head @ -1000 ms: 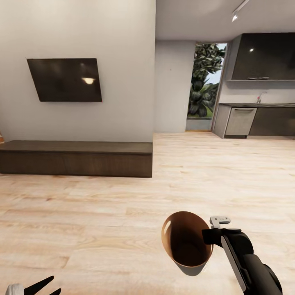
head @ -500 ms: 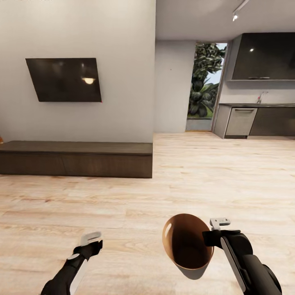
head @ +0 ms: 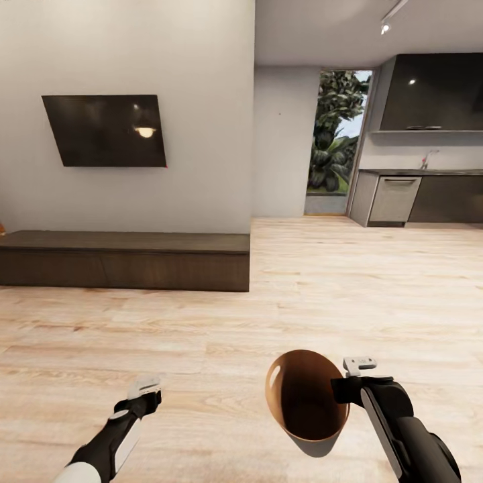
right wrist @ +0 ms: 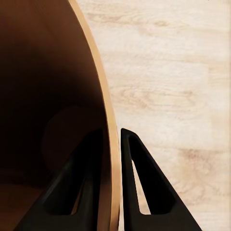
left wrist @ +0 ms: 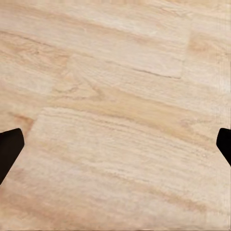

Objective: Put the three can of soda from the living room inside the tash can in the kitchen.

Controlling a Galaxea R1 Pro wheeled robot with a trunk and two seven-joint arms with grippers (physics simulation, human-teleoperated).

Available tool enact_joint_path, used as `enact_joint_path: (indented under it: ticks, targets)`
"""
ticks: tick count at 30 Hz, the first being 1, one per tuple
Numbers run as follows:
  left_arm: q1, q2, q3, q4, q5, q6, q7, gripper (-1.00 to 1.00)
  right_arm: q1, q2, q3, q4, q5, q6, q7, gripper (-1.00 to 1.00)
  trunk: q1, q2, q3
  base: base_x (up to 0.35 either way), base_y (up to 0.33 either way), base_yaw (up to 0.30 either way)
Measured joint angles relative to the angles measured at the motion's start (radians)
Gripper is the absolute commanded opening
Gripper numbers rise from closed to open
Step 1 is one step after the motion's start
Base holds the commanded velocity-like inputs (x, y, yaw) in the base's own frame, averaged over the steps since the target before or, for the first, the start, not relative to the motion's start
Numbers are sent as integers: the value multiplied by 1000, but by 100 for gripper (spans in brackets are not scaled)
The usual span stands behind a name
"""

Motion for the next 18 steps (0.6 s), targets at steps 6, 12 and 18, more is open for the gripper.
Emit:
enact_joint_path:
  ticks: [6, 12, 18]
  targets:
    - [0, 23, 2, 41, 0, -73, -1, 100, 0, 0, 0, 0, -3, 0, 0, -100, 0, 0, 0, 0, 0, 0]
    - [-1, 27, 4, 49, 1, -108, -1, 100, 0, 0, 0, 0, 1, 0, 0, -100, 0, 0, 0, 0, 0, 0]
    - [-1, 28, 3, 50, 1, -112, -2, 100, 0, 2, 0, 1, 0, 0, 0, -100, 0, 0, 0, 0, 0, 0]
